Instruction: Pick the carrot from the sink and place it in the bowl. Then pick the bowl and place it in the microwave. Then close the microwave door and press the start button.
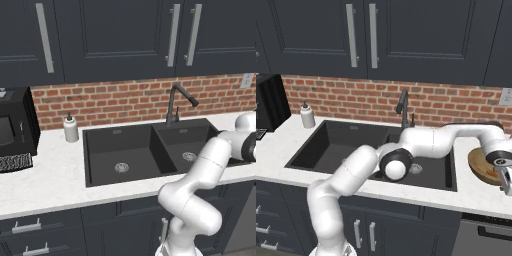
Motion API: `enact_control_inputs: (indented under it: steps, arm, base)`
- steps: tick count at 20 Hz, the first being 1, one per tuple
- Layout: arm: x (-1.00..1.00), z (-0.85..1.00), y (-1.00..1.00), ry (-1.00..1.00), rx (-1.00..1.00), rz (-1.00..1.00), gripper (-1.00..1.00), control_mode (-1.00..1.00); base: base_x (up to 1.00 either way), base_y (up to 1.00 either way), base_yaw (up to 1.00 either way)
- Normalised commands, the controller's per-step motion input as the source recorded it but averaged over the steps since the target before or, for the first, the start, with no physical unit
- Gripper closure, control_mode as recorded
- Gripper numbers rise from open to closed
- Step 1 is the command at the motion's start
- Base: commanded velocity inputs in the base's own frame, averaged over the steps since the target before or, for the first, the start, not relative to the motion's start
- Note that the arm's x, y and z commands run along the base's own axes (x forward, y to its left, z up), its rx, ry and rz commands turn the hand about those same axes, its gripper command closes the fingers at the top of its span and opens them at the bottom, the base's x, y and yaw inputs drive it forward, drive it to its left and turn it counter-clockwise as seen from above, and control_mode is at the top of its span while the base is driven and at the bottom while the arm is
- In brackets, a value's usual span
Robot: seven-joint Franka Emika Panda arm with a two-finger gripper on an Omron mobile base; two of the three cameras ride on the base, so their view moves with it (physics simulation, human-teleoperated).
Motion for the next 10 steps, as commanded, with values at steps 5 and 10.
enact_control_inputs:
  steps: [5, 10]
  arm:
    - [0.06, -0.33, 0.00, 0.00, 0.00, -0.03, -1.00, -1.00]
    - [0.21, -0.08, -0.05, -0.01, 0.00, -0.02, -1.00, -1.00]
  base:
    - [0.00, 0.00, 0.00]
    - [0.00, 0.00, 0.00]
